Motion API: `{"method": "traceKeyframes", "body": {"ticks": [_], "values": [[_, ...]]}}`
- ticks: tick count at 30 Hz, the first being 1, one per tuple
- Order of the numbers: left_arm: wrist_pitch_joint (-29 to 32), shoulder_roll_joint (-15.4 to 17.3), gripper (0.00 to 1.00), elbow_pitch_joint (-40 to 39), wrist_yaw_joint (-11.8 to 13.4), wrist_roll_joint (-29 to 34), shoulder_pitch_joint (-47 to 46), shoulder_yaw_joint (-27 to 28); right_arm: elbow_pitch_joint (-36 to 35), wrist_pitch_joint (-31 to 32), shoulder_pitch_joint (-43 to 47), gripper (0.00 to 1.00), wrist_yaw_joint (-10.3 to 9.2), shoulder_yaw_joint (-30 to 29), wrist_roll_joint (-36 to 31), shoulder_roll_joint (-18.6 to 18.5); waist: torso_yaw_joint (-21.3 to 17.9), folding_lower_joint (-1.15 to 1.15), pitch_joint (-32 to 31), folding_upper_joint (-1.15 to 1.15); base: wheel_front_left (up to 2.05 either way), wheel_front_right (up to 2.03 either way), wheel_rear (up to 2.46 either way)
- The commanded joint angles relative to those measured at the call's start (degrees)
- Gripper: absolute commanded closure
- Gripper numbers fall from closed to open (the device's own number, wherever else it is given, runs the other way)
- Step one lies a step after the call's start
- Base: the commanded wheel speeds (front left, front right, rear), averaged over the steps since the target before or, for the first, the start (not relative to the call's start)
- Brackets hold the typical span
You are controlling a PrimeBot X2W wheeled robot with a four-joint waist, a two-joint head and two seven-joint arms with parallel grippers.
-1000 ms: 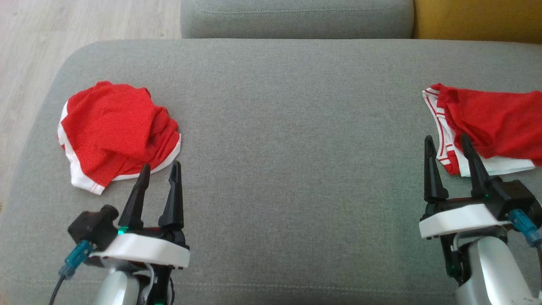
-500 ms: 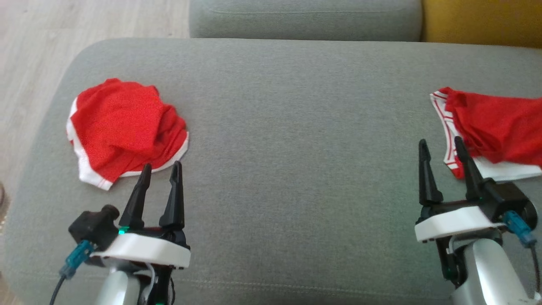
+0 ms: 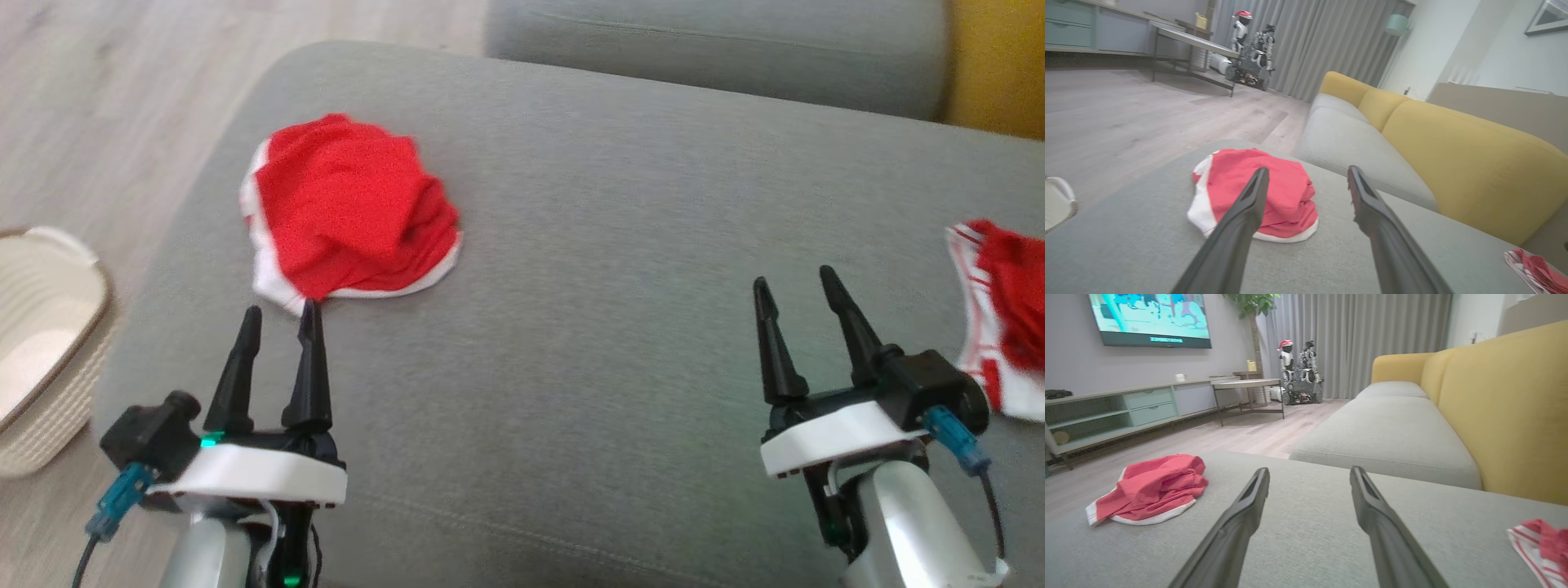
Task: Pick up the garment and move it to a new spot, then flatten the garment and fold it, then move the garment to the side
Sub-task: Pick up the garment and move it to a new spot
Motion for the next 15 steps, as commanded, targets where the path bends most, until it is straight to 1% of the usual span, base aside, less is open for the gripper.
{"method": "traceKeyframes", "body": {"ticks": [1, 9, 15], "values": [[-0.3, 0.5, 0.00, -2.4, 0.3, -0.5, -1.6, 2.1, -2.2, 0.0, -1.5, 0.00, -0.04, 1.9, 0.3, 0.1, 3.2, 0.00, 0.2, 0.00, 0.00, 0.00, 0.00], [-0.3, 0.5, 0.00, -3.5, 1.1, -1.1, -1.1, 2.6, -2.4, 0.7, -2.4, 0.00, -0.04, 4.0, -0.3, 0.1, 9.3, 0.00, 1.4, 0.00, 0.00, 0.00, 0.00], [-0.3, 0.5, 0.00, -4.4, 1.6, -1.4, -1.3, 3.2, -2.5, 1.0, -2.9, 0.00, -0.04, 3.9, -0.5, 0.1, 11.5, 0.00, 2.1, 0.00, 0.00, 0.00, 0.00]]}}
